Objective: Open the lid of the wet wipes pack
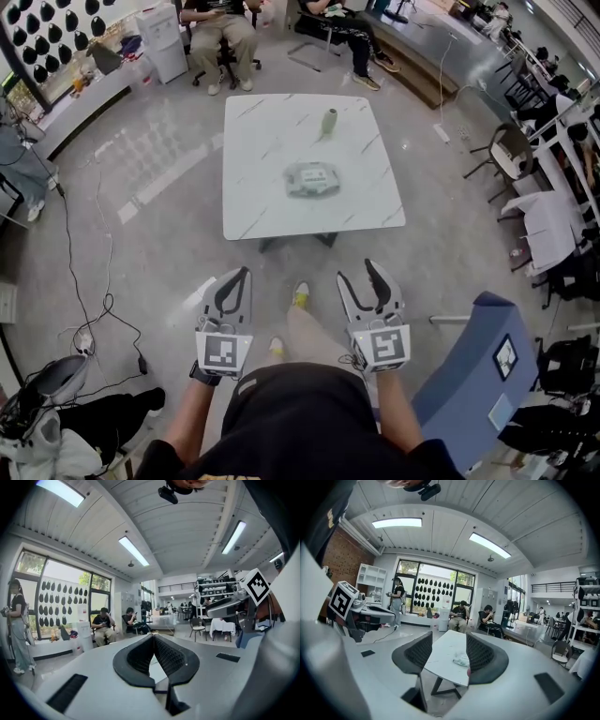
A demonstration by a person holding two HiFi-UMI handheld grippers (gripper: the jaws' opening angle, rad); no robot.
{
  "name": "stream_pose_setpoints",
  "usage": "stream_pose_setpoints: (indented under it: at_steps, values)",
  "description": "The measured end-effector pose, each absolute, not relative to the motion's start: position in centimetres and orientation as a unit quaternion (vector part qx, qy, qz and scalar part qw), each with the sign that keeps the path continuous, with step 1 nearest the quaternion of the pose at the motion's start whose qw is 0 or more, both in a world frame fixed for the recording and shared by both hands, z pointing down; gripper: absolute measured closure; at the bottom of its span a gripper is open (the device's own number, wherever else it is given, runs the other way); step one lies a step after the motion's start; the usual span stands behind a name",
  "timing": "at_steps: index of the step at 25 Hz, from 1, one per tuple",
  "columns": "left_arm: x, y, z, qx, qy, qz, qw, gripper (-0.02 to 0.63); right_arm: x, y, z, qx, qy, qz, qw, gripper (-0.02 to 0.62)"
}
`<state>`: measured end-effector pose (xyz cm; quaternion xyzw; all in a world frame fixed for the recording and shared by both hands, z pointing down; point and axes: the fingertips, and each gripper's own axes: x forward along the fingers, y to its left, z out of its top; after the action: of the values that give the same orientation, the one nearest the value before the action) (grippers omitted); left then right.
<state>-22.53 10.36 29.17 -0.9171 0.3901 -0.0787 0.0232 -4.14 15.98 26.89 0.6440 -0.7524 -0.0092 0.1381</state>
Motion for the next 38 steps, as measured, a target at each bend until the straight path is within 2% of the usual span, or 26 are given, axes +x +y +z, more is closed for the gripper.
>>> stream_pose_setpoints:
  at_steps: [10, 20, 28, 38]
  values:
    - [-19.3, 2.3, 29.6, -0.908, 0.408, -0.092, 0.027, 0.589, -0.4, 6.7, 28.0, 0.626, -0.768, -0.019, 0.132, 0.373]
    - [-13.3, -8.8, 29.4, -0.903, 0.416, -0.100, 0.035, 0.589, 4.8, -3.0, 30.4, 0.607, -0.775, -0.027, 0.174, 0.374]
    - [-8.4, -14.8, 31.3, -0.903, 0.411, -0.119, 0.035, 0.589, 9.6, -9.6, 32.8, 0.604, -0.776, -0.018, 0.178, 0.379]
    - [-4.3, -19.1, 36.2, -0.902, 0.397, -0.170, 0.015, 0.589, 11.8, -14.1, 38.7, 0.559, -0.789, -0.033, 0.253, 0.388]
